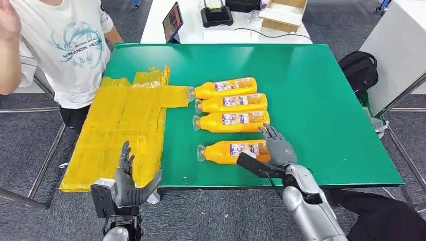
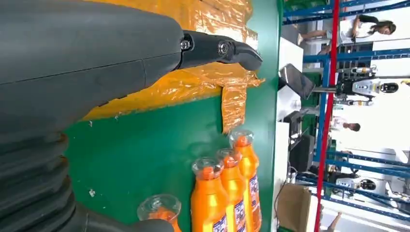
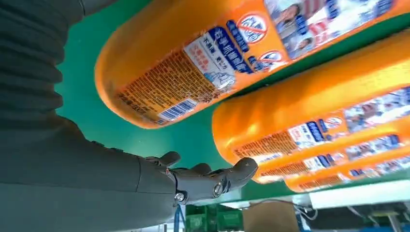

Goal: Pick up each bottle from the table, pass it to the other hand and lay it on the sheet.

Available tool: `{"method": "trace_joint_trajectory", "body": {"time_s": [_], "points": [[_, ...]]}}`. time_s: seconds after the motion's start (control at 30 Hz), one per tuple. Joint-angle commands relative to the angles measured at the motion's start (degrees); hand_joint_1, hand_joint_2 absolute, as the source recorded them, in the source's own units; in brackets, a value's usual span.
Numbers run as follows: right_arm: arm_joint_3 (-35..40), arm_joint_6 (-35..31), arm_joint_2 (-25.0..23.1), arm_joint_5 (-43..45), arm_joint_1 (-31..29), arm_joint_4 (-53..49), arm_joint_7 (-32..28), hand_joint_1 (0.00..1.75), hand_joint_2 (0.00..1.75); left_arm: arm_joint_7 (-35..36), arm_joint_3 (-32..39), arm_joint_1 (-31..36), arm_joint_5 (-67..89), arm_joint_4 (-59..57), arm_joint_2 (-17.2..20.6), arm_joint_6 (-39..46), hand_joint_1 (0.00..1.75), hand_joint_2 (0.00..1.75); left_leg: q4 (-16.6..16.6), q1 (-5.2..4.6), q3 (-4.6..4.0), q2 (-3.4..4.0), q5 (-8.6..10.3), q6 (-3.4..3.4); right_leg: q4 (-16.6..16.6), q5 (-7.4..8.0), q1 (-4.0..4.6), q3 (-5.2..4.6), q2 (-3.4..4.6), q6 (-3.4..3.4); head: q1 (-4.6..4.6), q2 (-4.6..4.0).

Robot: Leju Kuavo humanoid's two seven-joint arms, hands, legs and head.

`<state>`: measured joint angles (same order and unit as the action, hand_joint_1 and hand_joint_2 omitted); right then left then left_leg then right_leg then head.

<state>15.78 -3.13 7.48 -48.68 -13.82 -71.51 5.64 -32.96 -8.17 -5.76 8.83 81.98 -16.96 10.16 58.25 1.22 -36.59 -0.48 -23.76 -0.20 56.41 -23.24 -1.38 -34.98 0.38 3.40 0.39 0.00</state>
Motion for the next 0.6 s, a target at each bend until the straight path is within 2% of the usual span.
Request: {"method": "trace_joint_trajectory", "body": {"time_s": [0.03, 0.13, 0.23, 0.43, 0.6], "points": [[3.7, 0.9, 0.8, 0.0, -6.9, 12.2, 0.3, 0.0, 1.75, 0.6, 0.0, 2.0, -0.3, -4.7, 1.1, -0.3, 0.0, 1.75, -0.1, -0.01, 0.32, 0.15, -0.11, 0.06, -0.1, -0.06, 0.03, 0.29, 0.09, -0.14, 0.0, 0.0], [4.9, 3.1, 1.1, 1.0, -9.1, 16.6, 0.0, 0.0, 1.75, 0.7, -0.3, 2.6, -0.4, -5.4, 1.3, -0.3, 0.0, 1.75, -0.1, -0.02, 0.43, 0.16, -0.11, 0.08, -0.1, -0.06, 0.03, 0.37, 0.08, -0.18, 0.0, 0.0], [5.6, 6.0, 1.1, 4.2, -10.5, 19.6, -2.8, 0.0, 1.75, 0.8, -0.6, 3.3, -0.7, -6.4, 1.5, -0.7, 0.0, 1.75, -0.1, 0.0, 0.25, 0.11, -0.05, 0.06, -0.1, -0.01, 0.04, 0.23, 0.05, -0.13, 0.0, 0.0], [7.3, 7.2, 1.2, 6.8, -11.8, 21.9, -4.5, 0.0, 1.75, 0.7, -1.0, 3.9, -1.5, -7.4, 1.6, -1.0, 0.0, 1.75, -0.1, 0.0, 0.45, 0.08, -0.1, 0.08, -0.1, -0.06, 0.05, 0.43, 0.0, -0.17, 0.0, 0.0], [7.6, 7.4, 1.3, 7.1, -12.0, 22.0, -4.7, 0.0, 1.75, 0.7, -1.0, 4.0, -1.5, -7.5, 1.7, -1.0, 0.0, 1.75, -0.1, -0.01, 0.28, 0.06, -0.05, 0.05, -0.1, -0.03, 0.02, 0.25, 0.0, -0.11, 0.0, 0.0]]}}
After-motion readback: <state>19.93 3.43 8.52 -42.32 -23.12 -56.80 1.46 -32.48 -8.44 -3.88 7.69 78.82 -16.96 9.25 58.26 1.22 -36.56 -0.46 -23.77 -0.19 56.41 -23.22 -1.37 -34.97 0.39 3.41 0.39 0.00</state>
